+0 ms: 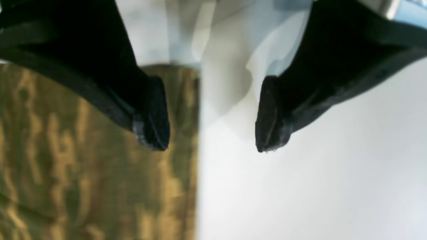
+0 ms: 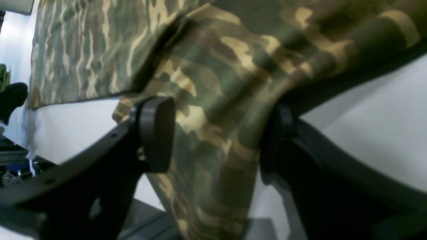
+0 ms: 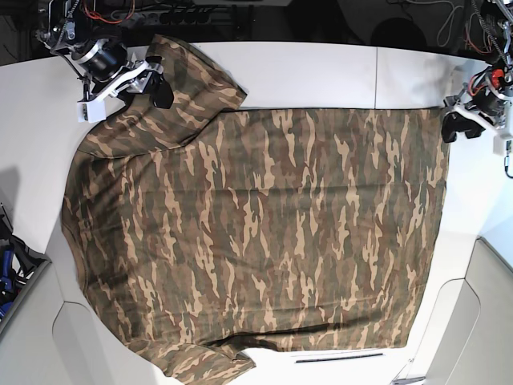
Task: Fold the T-shirt properly
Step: 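Move both grippers to the shirt's hem corners and grasp them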
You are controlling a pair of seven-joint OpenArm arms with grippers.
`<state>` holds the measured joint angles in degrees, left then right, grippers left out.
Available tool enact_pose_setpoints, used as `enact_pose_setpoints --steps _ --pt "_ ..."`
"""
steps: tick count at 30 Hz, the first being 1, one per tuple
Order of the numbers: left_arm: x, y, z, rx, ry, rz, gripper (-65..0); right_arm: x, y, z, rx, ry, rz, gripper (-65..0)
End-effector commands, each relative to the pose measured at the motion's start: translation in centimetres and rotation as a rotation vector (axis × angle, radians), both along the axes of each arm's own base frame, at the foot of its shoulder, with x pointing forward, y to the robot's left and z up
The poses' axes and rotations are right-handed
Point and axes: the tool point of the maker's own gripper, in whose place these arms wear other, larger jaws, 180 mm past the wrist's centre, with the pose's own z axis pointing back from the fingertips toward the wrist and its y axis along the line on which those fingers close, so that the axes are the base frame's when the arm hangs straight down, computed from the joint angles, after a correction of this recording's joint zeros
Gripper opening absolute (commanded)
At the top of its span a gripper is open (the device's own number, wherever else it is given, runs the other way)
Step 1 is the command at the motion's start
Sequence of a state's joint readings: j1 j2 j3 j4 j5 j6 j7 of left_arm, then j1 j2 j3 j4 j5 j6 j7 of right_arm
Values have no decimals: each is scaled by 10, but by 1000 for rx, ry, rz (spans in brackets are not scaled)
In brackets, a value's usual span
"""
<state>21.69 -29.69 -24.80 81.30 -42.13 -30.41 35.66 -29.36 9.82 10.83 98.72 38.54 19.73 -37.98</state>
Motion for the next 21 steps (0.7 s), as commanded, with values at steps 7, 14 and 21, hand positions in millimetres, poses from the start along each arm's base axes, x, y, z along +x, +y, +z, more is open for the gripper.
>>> enact_pose_setpoints --steps 7,14,21 --pt "-16 -21 -18 11 111 -123 -296 -11 3 -9 -41 46 21 -291" --pt "-12 -25 -14 -4 87 -140 -650 -11 2 -9 -43 43 18 -650" --pt "2 -33 16 -36 -14 -215 -650 -19 -8 -8 -67 99 46 -650"
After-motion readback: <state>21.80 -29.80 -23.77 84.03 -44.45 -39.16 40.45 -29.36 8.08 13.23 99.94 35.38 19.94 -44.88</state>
